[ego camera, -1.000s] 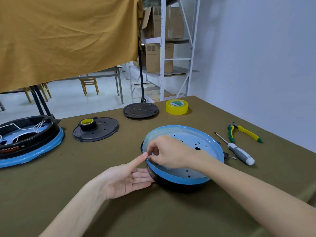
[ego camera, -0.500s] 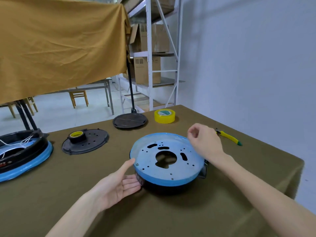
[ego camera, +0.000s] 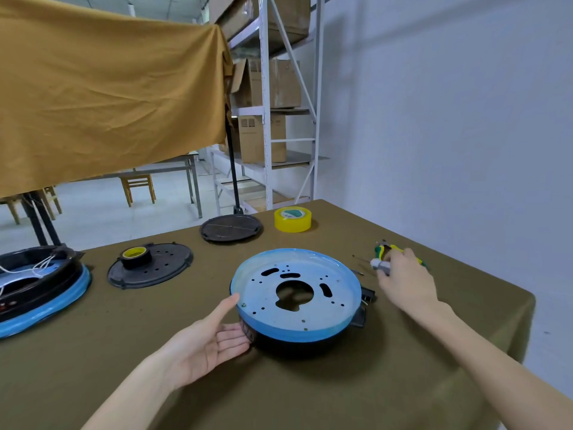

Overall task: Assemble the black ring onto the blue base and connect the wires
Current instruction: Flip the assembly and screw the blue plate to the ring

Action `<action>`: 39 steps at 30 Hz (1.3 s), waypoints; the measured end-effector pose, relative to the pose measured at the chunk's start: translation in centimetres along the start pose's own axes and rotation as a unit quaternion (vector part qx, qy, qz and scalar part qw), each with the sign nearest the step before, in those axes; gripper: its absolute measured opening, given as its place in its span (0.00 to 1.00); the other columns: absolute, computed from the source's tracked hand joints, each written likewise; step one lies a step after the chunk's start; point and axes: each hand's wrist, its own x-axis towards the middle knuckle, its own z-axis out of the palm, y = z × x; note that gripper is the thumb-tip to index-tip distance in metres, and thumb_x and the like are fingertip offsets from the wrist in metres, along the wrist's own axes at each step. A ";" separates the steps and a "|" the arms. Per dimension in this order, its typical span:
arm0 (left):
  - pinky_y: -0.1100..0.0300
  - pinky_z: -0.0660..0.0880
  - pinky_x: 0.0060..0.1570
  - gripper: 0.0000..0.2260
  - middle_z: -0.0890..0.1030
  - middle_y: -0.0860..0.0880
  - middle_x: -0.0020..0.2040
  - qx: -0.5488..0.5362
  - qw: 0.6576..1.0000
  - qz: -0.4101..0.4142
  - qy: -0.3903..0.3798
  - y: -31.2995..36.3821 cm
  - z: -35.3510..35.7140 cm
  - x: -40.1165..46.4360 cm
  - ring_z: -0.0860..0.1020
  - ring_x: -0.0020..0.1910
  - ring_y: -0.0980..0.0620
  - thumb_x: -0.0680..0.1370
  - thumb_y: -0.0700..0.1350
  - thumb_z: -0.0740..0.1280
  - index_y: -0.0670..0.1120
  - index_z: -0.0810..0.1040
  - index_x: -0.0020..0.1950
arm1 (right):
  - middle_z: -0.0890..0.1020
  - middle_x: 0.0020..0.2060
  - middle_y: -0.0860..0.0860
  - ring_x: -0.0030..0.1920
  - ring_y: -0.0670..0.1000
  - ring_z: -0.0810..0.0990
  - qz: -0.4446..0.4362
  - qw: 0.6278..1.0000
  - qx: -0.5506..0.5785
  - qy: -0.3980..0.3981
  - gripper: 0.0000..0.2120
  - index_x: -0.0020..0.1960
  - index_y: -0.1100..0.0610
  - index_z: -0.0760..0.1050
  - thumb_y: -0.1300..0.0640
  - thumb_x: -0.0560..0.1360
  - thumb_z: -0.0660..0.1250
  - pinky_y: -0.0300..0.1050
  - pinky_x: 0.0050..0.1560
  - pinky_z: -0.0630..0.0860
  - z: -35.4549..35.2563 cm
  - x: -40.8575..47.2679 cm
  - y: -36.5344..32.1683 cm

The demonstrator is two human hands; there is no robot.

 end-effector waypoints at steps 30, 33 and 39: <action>0.51 0.85 0.50 0.49 0.85 0.34 0.58 0.006 0.997 -0.045 -0.063 0.9 -1.3 0.5 0.86 0.57 0.39 0.54 0.57 0.89 0.32 0.77 0.66 | 0.83 0.50 0.63 0.40 0.57 0.88 -0.157 0.756 0.623 -0.125 0.09 0.56 0.63 0.77 0.59 0.80 0.72 0.42 0.37 0.83 -1.8 -1.5 -19.3; 0.52 0.85 0.50 0.48 0.85 0.34 0.58 0.004 0.997 -0.045 -0.069 0.9 -1.3 0.5 0.86 0.57 0.40 0.56 0.57 0.88 0.32 0.77 0.66 | 0.84 0.49 0.60 0.39 0.56 0.88 -0.165 0.759 0.616 -0.129 0.09 0.56 0.61 0.77 0.58 0.80 0.72 0.43 0.37 0.84 -1.7 -1.4 -19.2; 0.52 0.84 0.51 0.46 0.84 0.34 0.59 0.006 0.997 -0.044 -0.071 0.8 -1.4 0.5 0.85 0.59 0.40 0.58 0.57 0.87 0.32 0.76 0.66 | 0.84 0.46 0.58 0.39 0.56 0.89 -0.174 0.761 0.610 -0.136 0.08 0.54 0.60 0.77 0.57 0.80 0.72 0.47 0.39 0.85 -1.6 -1.2 -19.0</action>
